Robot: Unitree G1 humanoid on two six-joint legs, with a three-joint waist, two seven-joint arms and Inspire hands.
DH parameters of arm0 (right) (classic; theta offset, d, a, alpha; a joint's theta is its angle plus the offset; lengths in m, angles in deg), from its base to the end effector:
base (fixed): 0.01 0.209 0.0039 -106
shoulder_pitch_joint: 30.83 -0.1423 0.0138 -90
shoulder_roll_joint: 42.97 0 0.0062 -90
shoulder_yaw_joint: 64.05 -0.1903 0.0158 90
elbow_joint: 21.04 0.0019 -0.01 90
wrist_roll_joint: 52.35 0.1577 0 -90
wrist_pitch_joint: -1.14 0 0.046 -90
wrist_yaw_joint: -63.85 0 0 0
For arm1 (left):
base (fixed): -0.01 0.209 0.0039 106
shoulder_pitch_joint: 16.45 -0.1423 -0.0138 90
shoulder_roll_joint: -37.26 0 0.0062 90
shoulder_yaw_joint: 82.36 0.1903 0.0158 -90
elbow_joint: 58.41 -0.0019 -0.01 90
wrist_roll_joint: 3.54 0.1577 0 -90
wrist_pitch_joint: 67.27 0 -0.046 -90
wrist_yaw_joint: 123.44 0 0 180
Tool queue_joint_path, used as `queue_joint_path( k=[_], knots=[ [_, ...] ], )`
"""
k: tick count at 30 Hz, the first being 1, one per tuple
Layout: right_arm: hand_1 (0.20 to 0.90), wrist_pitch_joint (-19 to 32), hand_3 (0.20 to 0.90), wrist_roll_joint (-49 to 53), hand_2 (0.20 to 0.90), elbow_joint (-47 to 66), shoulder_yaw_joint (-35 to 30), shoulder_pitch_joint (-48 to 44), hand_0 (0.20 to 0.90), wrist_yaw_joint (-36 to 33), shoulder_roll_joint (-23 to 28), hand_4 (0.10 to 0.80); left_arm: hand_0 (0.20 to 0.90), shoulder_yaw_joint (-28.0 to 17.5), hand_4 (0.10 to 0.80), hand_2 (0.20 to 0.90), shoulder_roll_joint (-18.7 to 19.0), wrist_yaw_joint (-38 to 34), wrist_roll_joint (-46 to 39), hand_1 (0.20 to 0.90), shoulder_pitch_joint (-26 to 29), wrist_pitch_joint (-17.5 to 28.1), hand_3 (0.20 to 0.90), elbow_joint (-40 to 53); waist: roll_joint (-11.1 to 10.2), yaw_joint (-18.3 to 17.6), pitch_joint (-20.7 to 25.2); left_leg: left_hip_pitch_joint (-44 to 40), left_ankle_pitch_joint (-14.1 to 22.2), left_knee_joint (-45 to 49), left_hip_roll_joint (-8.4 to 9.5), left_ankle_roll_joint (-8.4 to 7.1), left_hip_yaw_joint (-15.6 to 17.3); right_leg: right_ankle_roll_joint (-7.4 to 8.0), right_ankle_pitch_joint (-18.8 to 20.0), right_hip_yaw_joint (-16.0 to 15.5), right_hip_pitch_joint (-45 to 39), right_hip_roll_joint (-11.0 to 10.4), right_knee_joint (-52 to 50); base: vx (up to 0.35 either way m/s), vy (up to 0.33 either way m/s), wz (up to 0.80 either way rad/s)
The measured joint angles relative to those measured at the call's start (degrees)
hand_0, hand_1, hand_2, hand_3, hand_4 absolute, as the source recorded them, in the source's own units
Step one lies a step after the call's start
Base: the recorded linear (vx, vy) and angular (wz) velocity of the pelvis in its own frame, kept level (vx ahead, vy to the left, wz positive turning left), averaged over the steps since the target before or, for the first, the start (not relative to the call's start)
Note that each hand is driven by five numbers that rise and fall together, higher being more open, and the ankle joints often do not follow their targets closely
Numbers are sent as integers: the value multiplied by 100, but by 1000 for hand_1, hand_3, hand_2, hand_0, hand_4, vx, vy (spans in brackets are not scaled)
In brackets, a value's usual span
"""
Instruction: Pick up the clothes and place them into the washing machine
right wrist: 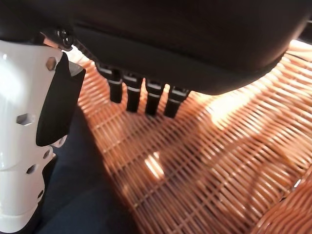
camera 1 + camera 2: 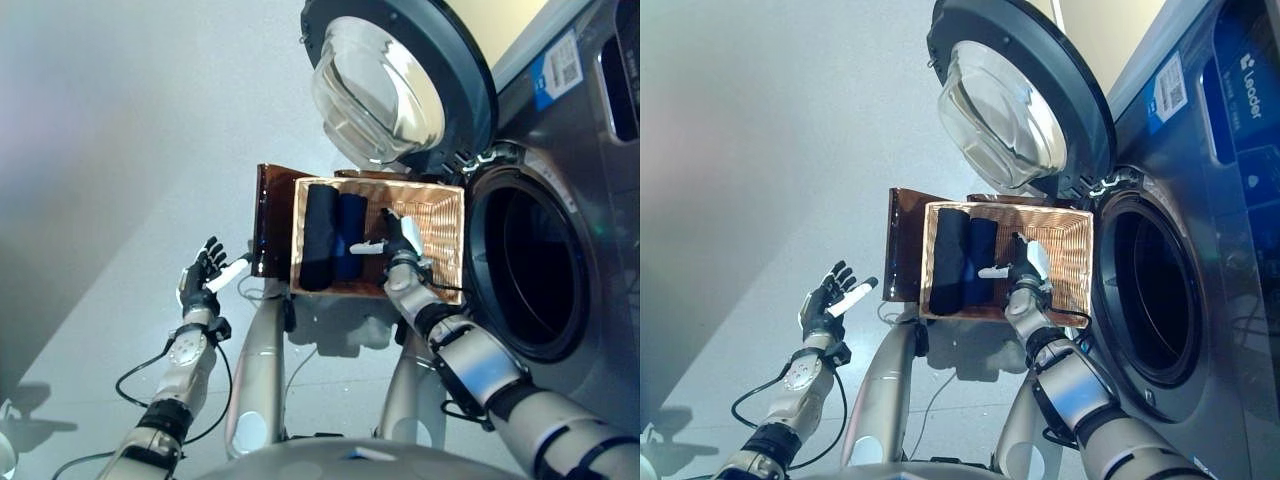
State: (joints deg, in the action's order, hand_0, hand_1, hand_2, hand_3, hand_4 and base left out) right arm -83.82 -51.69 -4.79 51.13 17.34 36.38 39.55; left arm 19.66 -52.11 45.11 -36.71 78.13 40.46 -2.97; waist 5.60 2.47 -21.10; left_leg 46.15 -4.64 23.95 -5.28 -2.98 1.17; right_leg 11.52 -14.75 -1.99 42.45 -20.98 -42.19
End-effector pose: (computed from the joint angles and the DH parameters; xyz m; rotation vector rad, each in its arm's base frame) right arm 0.3133 -0.1385 -0.0149 -0.6481 0.3383 -0.1639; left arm 0.2094 0.2015 -0.0471 -0.1743 0.2688 0.2682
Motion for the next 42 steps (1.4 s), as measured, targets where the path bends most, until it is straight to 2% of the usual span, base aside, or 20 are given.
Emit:
queue_joint_path(
  k=[15, 26, 34, 42],
  knots=[
    [900, 7, 900, 288, 900, 107, 210, 272, 900, 391, -95, 800, 900, -1, 800, 900, -93, -35, 112, 900, 72, -2, 900, -401, -22, 2, 45, -762, -395, -934, -54, -95, 39, 72, 110, -244, -622, 69, 595, 25, -17, 0],
    [900, 28, 900, 328, 900, 176, 237, 412, 900, 631, -306, 800, 900, 5, 800, 900, -128, 1, 123, 900, 62, -6, 900, -657, -2, 27, 93, -1225, -561, -1431, -78, -148, 35, 56, 110, -358, -968, 100, 772, 12, -10, 0],
    [900, 29, 900, 467, 900, 187, 235, 448, 900, 637, -309, 800, 900, 40, 800, 900, -190, 2, 122, 900, 79, -8, 900, -660, 5, 39, 135, -1269, -576, -1464, -79, -152, 31, 45, 103, -365, -1002, 103, 762, 0, 0, 0],
    [900, 30, 900, 584, 900, 184, 229, 414, 900, 626, -307, 800, 900, 43, 800, 900, -214, 1, 120, 900, 86, -7, 900, -640, 15, 134, 148, -1138, -531, -1373, -80, -144, 11, -44, 49, -345, -843, 88, 611, -15, 10, 1]
  ],
)
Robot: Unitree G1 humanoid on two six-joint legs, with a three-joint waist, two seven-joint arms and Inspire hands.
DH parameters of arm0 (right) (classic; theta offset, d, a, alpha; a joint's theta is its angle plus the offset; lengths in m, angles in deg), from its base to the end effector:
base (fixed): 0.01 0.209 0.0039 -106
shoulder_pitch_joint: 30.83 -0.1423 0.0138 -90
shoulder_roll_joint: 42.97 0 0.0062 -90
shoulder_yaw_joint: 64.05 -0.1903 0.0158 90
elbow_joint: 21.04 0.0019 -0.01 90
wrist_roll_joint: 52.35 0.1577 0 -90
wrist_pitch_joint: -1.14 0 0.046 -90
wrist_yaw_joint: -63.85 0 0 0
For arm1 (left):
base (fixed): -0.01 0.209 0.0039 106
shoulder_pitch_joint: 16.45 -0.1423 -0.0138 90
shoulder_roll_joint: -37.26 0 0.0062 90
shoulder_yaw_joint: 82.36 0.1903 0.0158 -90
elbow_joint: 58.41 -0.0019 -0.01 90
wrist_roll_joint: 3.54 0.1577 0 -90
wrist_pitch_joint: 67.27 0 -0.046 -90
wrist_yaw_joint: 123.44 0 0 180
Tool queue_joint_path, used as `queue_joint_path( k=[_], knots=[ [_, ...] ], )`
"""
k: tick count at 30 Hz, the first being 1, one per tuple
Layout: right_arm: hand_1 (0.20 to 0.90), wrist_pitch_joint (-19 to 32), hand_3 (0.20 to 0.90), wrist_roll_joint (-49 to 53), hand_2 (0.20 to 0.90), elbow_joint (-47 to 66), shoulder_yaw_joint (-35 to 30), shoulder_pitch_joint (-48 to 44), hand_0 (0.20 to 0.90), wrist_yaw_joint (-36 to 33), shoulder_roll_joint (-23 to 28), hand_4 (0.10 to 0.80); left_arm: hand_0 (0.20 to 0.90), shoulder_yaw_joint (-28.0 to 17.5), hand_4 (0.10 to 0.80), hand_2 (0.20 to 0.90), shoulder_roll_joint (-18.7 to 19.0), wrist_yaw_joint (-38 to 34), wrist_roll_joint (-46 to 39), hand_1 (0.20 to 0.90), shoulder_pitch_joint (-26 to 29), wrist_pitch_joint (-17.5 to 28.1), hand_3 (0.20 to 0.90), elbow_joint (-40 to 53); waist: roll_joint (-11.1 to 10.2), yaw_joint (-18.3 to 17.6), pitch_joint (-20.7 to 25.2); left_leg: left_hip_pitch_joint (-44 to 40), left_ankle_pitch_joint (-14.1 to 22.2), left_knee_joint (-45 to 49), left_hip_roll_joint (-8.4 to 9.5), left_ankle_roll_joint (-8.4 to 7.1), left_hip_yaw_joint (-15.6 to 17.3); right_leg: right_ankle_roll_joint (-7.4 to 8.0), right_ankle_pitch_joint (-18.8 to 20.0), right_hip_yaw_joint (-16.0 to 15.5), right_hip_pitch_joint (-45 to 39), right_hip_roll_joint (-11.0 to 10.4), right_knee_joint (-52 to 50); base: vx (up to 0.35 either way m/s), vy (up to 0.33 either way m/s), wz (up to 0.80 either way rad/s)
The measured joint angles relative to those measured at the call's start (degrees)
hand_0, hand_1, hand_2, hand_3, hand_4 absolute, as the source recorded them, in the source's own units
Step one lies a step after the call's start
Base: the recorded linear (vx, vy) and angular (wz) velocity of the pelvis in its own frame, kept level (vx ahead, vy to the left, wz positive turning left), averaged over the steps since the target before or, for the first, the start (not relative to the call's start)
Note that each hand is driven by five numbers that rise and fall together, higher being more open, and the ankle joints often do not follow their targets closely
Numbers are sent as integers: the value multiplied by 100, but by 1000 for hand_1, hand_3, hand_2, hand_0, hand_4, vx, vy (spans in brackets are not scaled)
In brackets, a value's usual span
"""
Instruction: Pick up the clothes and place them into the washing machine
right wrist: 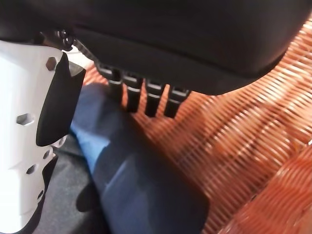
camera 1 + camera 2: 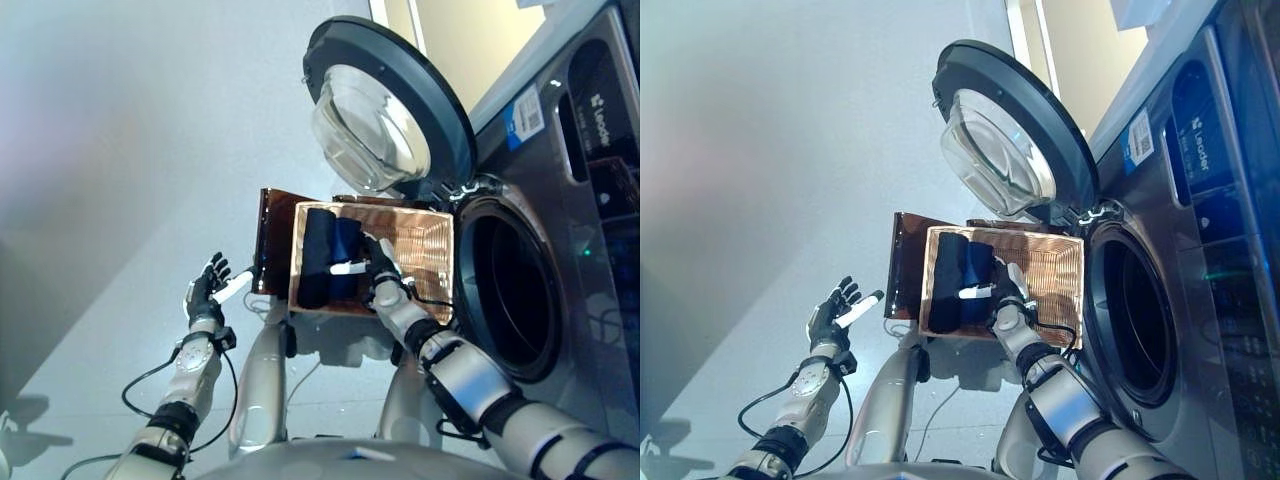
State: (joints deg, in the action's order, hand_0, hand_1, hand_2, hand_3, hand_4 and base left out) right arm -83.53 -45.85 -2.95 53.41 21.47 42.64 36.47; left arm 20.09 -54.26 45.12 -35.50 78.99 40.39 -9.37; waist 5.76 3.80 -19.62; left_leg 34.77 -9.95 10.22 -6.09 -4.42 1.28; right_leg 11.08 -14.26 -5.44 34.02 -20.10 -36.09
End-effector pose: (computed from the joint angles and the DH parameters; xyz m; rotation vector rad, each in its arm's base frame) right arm 0.2937 -0.1181 -0.0344 -0.5187 0.4348 -0.0201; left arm 0.2021 0.1955 -0.0645 -0.1584 0.3609 0.2816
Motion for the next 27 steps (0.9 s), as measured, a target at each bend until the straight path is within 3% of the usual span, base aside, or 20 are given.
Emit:
queue_joint_path(
  k=[5, 10, 11, 12, 13, 14, 16, 27],
  knots=[
    [900, 10, 900, 122, 900, -34, -17, -109, 900, -14, 15, 800, 900, 2, 800, 900, -1, 0, -5, 900, 5, -4, 900, 28, 29, 13, -4, 399, 113, 488, 8, 15, -23, -39, -77, 17, 280, -50, -304, -40, 43, 5],
    [900, 49, 900, 128, 900, -142, -62, -152, 900, -1, 13, 800, 900, 2, 800, 900, 43, -3, -9, 900, 3, -4, 900, 63, 40, 20, -46, 737, 577, 1412, 1, -6, -77, -72, -373, 176, 487, -115, -968, -15, 22, 1],
    [812, 101, 812, 128, 812, -139, -69, -158, 812, -2, 17, 737, 900, 2, 800, 900, 50, -3, -12, 900, 2, -4, 900, 77, 46, 12, -49, 805, 580, 1472, -9, -12, -86, -85, -394, 193, 560, -111, -1050, 0, 0, 0],
    [532, 122, 532, 128, 532, -134, -82, -166, 532, -12, 18, 537, 900, 2, 800, 900, 51, -2, -12, 900, 0, -5, 900, 89, 49, 7, -50, 881, 589, 1537, -14, -24, -109, -90, -420, 204, 639, -112, -1133, -13, 25, 4],
    [491, 143, 491, 129, 491, -133, -114, -207, 491, -25, 18, 508, 900, 4, 800, 900, 53, 0, -17, 900, -2, -9, 900, 102, 42, 6, -64, 947, 594, 1601, -17, -30, -123, -103, -441, 223, 705, -110, -1213, -29, 32, 3],
    [310, 136, 310, 135, 310, -134, -136, -278, 310, -42, 30, 378, 900, 4, 800, 900, 53, 4, -18, 900, -2, -14, 900, 107, 34, 6, -90, 1002, 598, 1663, -22, -32, -130, -113, -450, 250, 778, -107, -1291, 0, 0, 0],
    [200, 125, 200, 147, 200, -134, -144, -387, 200, -132, 93, 300, 900, 4, 800, 900, 61, 3, -18, 900, -2, -47, 900, 108, 31, 3, -115, 1131, 610, 1776, -25, -35, -139, -116, -452, 308, 928, -91, -1389, 20, 14, -3],
    [200, 79, 200, 184, 200, -265, -241, -463, 200, -126, 96, 300, 900, -1, 800, 900, 127, -11, -23, 900, -25, -124, 900, 300, 41, 10, -245, 1554, 834, 2402, -37, -28, -195, -120, -613, 407, 1262, -109, -1863, 9, 1, 0]
  ],
)
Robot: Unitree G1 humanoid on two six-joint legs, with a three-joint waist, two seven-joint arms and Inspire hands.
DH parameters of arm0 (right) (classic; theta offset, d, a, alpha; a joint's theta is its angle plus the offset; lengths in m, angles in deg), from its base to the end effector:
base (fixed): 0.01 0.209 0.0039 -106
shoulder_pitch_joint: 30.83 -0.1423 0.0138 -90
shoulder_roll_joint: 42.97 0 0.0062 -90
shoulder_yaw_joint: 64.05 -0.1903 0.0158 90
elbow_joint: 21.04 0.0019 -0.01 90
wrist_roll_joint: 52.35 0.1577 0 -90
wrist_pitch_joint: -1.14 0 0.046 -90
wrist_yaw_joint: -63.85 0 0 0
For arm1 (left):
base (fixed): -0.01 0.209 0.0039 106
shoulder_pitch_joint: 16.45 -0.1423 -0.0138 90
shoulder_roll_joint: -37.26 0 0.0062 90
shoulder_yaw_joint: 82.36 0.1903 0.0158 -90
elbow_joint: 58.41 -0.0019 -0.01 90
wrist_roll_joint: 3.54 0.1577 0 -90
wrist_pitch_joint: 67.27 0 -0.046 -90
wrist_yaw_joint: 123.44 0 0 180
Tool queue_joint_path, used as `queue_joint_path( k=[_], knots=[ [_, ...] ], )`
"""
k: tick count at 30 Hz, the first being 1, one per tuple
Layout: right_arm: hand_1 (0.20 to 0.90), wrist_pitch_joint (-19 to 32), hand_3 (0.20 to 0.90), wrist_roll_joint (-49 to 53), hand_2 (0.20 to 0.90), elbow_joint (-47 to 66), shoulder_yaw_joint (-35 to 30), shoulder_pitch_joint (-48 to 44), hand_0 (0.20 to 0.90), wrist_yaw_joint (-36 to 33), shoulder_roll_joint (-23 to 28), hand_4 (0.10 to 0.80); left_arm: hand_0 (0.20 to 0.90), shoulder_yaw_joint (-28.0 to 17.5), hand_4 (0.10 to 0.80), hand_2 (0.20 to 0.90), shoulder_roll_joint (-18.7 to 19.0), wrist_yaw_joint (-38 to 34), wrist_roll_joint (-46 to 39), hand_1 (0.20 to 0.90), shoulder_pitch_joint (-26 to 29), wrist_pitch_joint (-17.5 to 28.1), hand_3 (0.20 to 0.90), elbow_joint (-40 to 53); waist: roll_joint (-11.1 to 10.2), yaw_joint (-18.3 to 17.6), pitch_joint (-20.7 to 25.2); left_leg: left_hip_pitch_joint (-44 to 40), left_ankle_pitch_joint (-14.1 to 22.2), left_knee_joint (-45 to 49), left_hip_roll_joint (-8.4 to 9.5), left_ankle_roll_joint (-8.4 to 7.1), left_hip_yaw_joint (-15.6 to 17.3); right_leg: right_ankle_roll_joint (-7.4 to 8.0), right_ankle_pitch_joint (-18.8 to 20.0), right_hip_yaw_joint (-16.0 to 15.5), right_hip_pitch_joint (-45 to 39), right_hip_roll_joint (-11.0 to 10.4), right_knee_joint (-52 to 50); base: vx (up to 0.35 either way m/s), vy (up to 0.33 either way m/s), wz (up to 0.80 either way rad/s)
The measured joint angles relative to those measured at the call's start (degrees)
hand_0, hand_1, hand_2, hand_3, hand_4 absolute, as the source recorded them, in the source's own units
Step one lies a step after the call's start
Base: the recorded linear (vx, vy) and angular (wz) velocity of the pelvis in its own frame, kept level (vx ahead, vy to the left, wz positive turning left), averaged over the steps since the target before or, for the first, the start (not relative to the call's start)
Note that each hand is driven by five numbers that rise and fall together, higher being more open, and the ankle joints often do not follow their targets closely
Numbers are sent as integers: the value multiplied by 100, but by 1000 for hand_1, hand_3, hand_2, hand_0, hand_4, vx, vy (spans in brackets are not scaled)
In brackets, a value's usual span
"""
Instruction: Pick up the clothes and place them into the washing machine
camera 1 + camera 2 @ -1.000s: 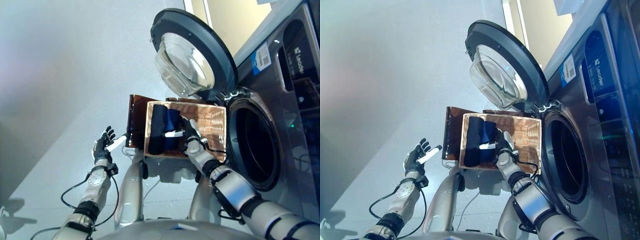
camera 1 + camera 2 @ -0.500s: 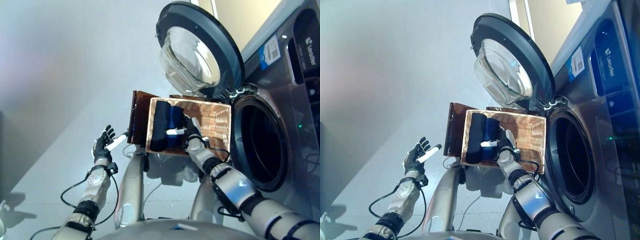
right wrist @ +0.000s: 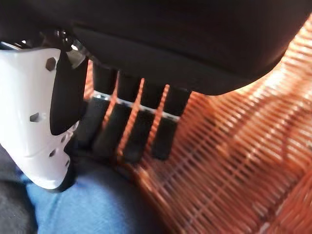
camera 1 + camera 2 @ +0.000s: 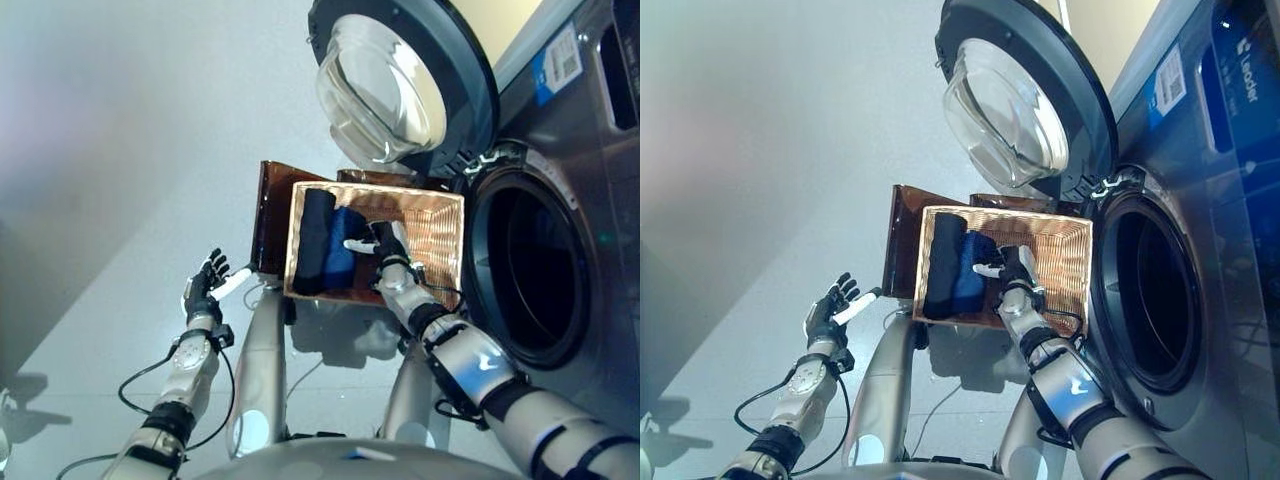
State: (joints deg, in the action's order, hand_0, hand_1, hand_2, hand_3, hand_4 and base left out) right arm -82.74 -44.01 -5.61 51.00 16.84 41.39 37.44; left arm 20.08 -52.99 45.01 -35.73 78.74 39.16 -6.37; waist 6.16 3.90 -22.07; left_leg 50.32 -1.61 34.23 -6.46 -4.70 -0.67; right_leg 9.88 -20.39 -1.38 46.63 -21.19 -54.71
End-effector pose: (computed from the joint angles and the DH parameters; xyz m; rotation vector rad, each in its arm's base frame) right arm 0.3129 -0.1256 -0.0152 -0.4862 0.3918 -0.1017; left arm 0.2062 0.1989 -0.0568 -0.1540 0.3370 0.2701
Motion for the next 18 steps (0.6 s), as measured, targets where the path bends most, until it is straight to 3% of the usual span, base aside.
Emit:
queue_joint_path(
  k=[18],
  knots=[
    [200, 7, 200, 2, 200, -47, -49, 5, 200, -29, -51, 300, 900, 0, 800, 900, 54, -34, 1, 900, 2, -2, 900, 49, -9, -4, 3, 124, 90, 182, 0, 12, 6, 4, -25, 76, 112, 2, -94, -1, 1, -1]
  ],
)
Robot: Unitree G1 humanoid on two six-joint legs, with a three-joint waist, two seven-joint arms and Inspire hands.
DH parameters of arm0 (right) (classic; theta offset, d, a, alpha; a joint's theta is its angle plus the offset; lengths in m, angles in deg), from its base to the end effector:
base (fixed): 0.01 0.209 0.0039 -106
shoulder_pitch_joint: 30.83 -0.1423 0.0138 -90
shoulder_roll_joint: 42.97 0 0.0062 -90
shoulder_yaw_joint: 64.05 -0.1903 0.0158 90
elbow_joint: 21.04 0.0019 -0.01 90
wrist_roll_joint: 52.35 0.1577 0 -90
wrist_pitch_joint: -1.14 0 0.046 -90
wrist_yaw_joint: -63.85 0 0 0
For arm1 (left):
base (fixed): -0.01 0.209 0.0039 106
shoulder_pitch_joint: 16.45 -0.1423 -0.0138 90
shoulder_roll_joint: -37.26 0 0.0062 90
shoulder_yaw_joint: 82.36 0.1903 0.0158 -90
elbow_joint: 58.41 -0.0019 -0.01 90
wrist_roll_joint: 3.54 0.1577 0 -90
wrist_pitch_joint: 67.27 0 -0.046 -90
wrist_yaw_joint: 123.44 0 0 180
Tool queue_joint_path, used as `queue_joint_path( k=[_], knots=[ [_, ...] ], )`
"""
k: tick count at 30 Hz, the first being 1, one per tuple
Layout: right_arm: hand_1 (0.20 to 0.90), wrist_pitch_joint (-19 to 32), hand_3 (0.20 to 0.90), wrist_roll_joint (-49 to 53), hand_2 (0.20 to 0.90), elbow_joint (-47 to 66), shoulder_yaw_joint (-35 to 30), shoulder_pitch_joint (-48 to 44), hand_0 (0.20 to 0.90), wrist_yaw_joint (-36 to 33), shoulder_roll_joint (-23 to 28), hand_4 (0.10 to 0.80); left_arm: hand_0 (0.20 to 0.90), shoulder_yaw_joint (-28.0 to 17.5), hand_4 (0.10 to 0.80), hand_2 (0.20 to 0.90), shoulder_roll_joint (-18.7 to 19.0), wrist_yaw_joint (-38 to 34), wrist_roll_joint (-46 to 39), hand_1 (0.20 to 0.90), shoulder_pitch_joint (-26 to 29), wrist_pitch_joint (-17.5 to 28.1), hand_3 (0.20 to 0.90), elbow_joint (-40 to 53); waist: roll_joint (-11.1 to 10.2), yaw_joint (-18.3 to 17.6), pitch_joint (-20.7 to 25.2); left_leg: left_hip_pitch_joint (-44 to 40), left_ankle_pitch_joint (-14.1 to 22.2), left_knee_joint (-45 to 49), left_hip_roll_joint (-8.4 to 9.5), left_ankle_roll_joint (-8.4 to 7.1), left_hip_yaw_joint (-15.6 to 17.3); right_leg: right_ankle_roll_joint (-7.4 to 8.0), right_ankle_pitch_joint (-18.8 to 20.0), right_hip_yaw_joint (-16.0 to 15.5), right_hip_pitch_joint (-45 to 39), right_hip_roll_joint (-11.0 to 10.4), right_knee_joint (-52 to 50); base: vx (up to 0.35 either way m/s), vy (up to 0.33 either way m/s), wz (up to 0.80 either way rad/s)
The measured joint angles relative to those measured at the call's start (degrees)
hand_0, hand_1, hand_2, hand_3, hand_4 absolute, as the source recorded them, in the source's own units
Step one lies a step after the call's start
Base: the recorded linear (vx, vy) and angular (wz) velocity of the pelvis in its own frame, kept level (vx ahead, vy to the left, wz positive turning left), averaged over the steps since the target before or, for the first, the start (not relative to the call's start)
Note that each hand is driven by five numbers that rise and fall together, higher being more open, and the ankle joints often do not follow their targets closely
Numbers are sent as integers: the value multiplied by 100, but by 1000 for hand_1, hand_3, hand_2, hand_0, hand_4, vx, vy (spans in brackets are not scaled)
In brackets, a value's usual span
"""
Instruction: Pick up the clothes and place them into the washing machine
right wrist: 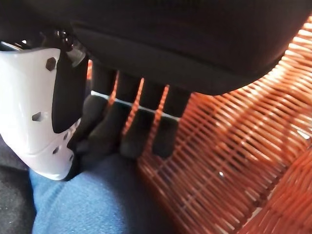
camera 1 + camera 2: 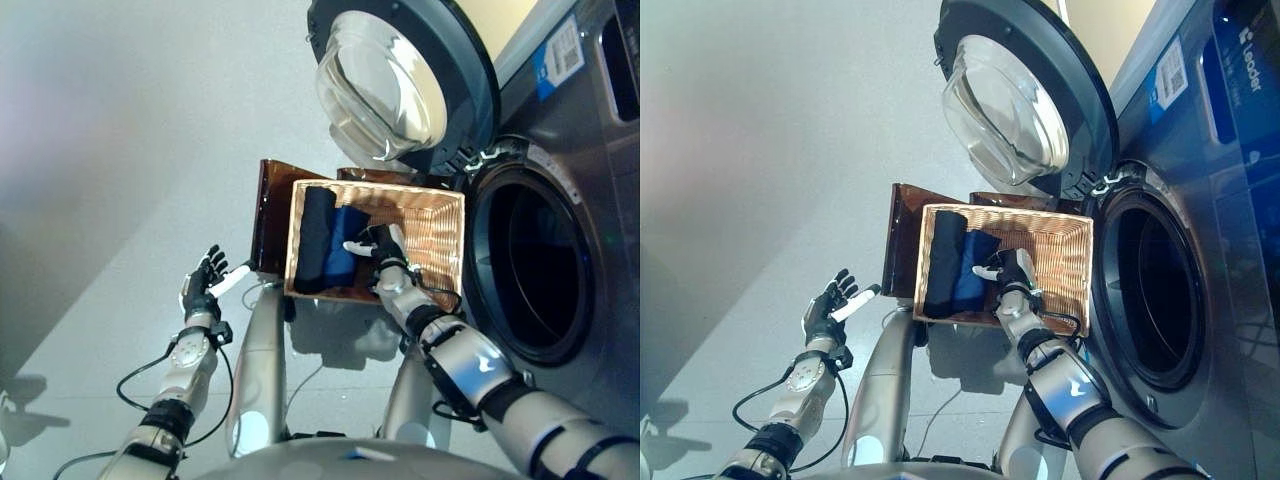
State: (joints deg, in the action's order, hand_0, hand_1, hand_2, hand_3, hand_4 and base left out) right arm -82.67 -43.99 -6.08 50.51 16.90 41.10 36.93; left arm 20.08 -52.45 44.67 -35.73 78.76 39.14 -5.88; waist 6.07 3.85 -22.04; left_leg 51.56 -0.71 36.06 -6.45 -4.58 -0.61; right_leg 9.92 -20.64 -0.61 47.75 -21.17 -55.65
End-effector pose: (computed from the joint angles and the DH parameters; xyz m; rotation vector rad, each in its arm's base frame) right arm 0.3116 -0.1237 -0.0168 -0.4775 0.3998 -0.1067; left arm 0.2072 0.2011 -0.0548 -0.1464 0.3284 0.2748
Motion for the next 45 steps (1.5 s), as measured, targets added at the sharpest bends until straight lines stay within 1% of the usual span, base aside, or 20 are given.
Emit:
queue_joint_path(
  k=[2, 6, 10, 11, 13, 14, 15, 18, 21, 23, 24, 32, 33, 34, 37, 40, 41, 42, 45],
  knots=[
    [200, 7, 200, 56, 200, -2, -67, 8, 200, 13, -2, 300, 900, -1, 800, 900, 7, -5, 0, 900, 9, 0, 900, 0, 0, -2, 0, -2, 6, 11, 1, 5, 6, 0, 0, 0, -9, -4, 2, 0, 0, 0],
    [200, 14, 200, 538, 200, 6, -283, 20, 200, 50, -40, 300, 900, -2, 800, 900, 13, -5, 0, 900, 14, 0, 900, 32, 0, -6, 1, -18, 4, -22, -2, 7, 6, 0, 1, -12, -17, -1, 20, -32, 2, 0],
    [200, 215, 200, 1573, 200, 318, -617, 266, 200, 301, -36, 300, 900, -2, 800, 900, 17, 7, -3, 900, 6, 0, 900, 89, -21, -16, 9, -105, -91, -326, -3, 18, 59, 10, 85, -32, -45, 15, 236, -19, -1, 0],
    [200, 252, 200, 1682, 200, 366, -635, 313, 200, 325, -33, 300, 900, -2, 800, 900, 15, 9, -4, 900, 2, 0, 900, 90, -27, -20, 10, -132, -97, -383, -4, 23, 73, 9, 109, -32, -54, 15, 283, 5, -18, -6],
    [200, 373, 200, 2193, 200, 620, -727, 544, 200, 543, -23, 300, 900, -10, 800, 900, 22, 32, -23, 900, -42, 0, 900, 98, -40, -37, 14, -284, -227, -627, -1, 19, 102, 35, 189, -40, -160, 38, 475, 14, -29, -9],
    [200, 512, 200, 2457, 200, 696, -827, 657, 200, 649, 18, 300, 900, -20, 800, 900, 22, 46, -36, 900, -45, 1, 900, 95, -57, -113, 16, -399, -283, -806, -4, 24, 127, 42, 243, -63, -243, 49, 623, 15, -23, -5],
    [200, 531, 200, 2541, 200, 704, -833, 680, 200, 678, -20, 300, 900, -22, 800, 900, 23, 50, -51, 900, -57, 7, 900, 99, -60, -120, 20, -447, -327, -903, -4, 21, 137, 46, 285, -80, -288, 56, 700, 15, -26, -4],
    [200, 613, 200, 2698, 200, 822, -956, 794, 200, 732, 135, 300, 900, -24, 800, 900, 15, 70, -108, 900, -30, 11, 900, 96, -111, -225, 25, -656, -486, -1284, -17, 66, 215, 75, 407, -114, -430, 84, 1014, 41, -32, -7],
    [200, 667, 200, 2817, 200, 1046, -968, 949, 200, 786, 290, 300, 900, -35, 800, 900, 8, 82, -132, 900, -26, 11, 900, 84, -137, -311, 18, -935, -645, -1679, -10, 68, 247, 94, 516, -190, -655, 100, 1327, 58, -30, -1],
    [200, 762, 200, 2818, 200, 1146, -1092, 1068, 200, 795, 383, 300, 900, -46, 800, 900, 5, 95, -142, 900, -31, 16, 900, 88, -162, -323, 33, -1128, -737, -1957, -6, 68, 288, 114, 567, -204, -781, 109, 1504, 47, -28, -6],
    [200, 788, 200, 2827, 200, 1191, -1154, 1132, 200, 789, 420, 300, 900, -54, 800, 900, 4, 103, -152, 900, -31, 19, 900, 83, -166, -333, 43, -1225, -782, -2084, -1, 63, 300, 153, 603, -227, -855, 112, 1580, 52, -36, -4],
    [200, 891, 200, 2912, 200, 1389, -1316, 1353, 200, 789, 569, 300, 900, -90, 800, 900, -1, 161, -200, 900, 10, 28, 900, 83, -221, -360, 79, -1306, -816, -2219, 11, 32, 328, 162, 612, -275, -939, 104, 1723, 28, -17, 0],
    [568, 889, 568, 2811, 568, 1397, -1299, 1352, 568, 779, 585, 563, 900, -92, 800, 900, -1, 161, -200, 900, 16, 28, 900, 83, -221, -361, 79, -1306, -815, -2217, 11, 32, 328, 162, 612, -275, -940, 101, 1724, 0, 0, 0],
    [900, 880, 900, 2660, 900, 1444, -1282, 1361, 900, 746, 597, 800, 900, -95, 800, 900, -1, 161, -200, 900, 16, 28, 900, 86, -221, -362, 79, -1306, -814, -2217, 12, 34, 329, 162, 612, -275, -939, 99, 1724, 0, 0, 0],
    [900, 872, 900, 2176, 900, 1773, -1237, 1439, 900, 575, 646, 800, 900, -102, 800, 900, -1, 156, -199, 900, 16, 29, 900, 86, -222, -368, 79, -1305, -795, -2216, 14, 58, 332, 160, 612, -273, -939, 94, 1722, 0, 0, 0],
    [900, 806, 900, 1209, 900, 2017, -768, 1437, 900, 234, 830, 800, 900, -104, 800, 900, -2, 136, -187, 900, 13, 29, 900, 83, -222, -373, 79, -1305, -791, -2220, 12, 57, 336, 128, 613, -267, -935, 95, 1727, 0, 0, 0],
    [900, 684, 900, 406, 900, 2050, -332, 1386, 900, 59, 1037, 800, 900, -105, 800, 900, -12, 90, -158, 900, 14, 31, 900, 87, -222, -370, 79, -1304, -784, -2219, 13, 48, 340, 129, 619, -261, -933, 96, 1733, 0, 0, 0],
    [900, 563, 900, -182, 900, 2041, -144, 1339, 900, -53, 1092, 800, 900, -107, 800, 900, -18, 22, -91, 900, 13, 32, 900, 85, -222, -363, 79, -1300, -786, -2218, 12, 49, 340, 130, 620, -261, -930, 96, 1733, 0, 0, 0],
    [900, 216, 900, -1520, 900, 1998, 223, 1273, 900, -284, 1190, 800, 900, -119, 800, 900, -22, -72, 73, 900, 15, 47, 900, 84, -222, -333, 79, -1277, -797, -2216, 13, 64, 339, 132, 621, -270, -920, 95, 1738, 0, 0, 0]
  ],
)
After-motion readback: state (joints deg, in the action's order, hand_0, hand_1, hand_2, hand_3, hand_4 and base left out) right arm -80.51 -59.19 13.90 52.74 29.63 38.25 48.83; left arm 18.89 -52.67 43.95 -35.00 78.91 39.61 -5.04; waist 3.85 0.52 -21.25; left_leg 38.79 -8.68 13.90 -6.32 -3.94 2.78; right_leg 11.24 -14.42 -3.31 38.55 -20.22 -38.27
